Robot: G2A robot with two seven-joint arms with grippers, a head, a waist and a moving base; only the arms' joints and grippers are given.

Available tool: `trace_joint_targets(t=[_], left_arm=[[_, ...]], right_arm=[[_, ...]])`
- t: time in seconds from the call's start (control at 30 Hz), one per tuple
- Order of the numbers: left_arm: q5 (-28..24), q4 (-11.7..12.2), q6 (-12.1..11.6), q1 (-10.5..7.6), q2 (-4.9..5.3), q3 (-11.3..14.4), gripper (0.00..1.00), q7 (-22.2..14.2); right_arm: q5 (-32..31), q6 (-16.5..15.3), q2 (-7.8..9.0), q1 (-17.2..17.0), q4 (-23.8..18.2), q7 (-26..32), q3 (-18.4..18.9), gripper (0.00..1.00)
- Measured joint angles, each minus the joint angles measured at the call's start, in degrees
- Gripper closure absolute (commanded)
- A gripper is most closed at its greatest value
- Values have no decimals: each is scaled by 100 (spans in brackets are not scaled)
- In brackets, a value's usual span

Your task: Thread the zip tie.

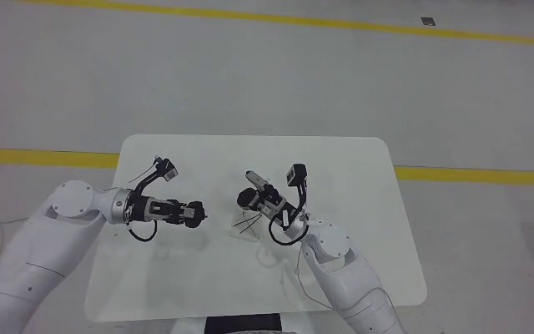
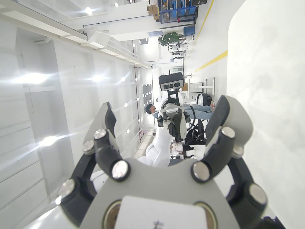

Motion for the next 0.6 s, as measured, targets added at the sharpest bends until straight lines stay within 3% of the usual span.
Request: trace_joint_targets(t=[0.27,0.6], left_arm=[[-442,-78,0,189,-58,-403,100,0],[-482,-102,20,205,-64,-391,100,55]], right_arm=[[0,0,0,0,0,0,0,0],[0,0,0,0,0,0,0,0]])
